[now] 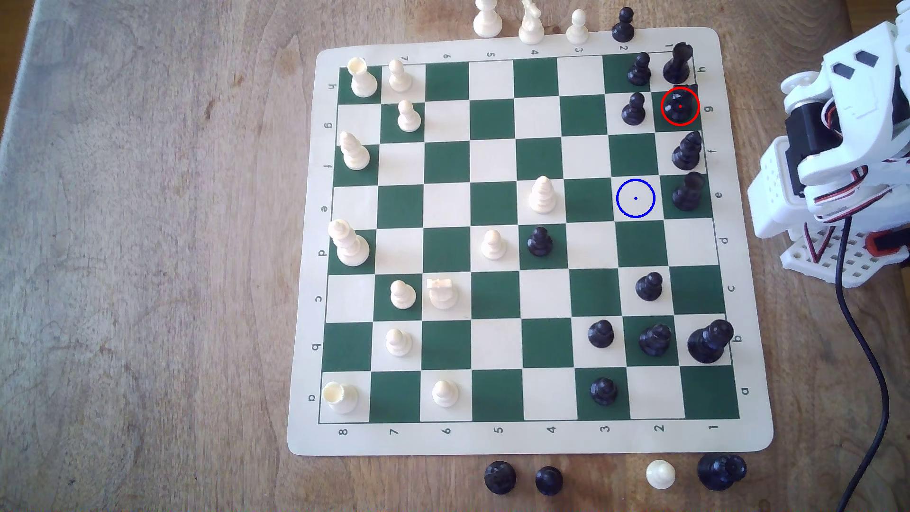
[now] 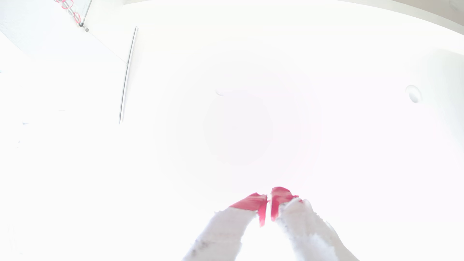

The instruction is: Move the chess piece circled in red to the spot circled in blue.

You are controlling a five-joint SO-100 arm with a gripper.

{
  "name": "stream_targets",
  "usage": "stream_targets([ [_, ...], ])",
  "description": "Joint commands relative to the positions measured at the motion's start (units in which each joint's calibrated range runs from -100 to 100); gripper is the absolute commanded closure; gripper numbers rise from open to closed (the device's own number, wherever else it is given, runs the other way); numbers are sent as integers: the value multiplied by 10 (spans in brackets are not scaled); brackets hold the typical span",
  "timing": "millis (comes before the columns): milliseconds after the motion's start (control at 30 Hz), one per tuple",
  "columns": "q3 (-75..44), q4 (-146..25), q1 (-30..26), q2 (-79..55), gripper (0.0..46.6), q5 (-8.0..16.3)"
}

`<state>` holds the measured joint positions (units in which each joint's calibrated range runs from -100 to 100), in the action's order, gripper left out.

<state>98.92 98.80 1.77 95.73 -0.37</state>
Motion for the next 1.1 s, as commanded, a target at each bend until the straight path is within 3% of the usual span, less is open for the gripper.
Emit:
stream_targets([
  [0,-14,-54,3,0,464,-2],
  [367,-94,-449,23,0,464,0],
  [467,-164,-642,40,-1,464,1],
  [533,-247,-819,85,-1,464,1],
  [667,-337,-985,152,-1,464,1],
  [800,-360,-1109,178,0,464,2],
  [867,-385,-1217,217,1,462,2],
  [900,-400,-1264,231,2,440,2],
  [933,-415,-1312,250,2,393,2],
  [967,-439,-1389,289,4,303,3],
  [1000,-447,-1418,300,5,276,3],
  [1067,-448,-1446,294,2,306,3],
])
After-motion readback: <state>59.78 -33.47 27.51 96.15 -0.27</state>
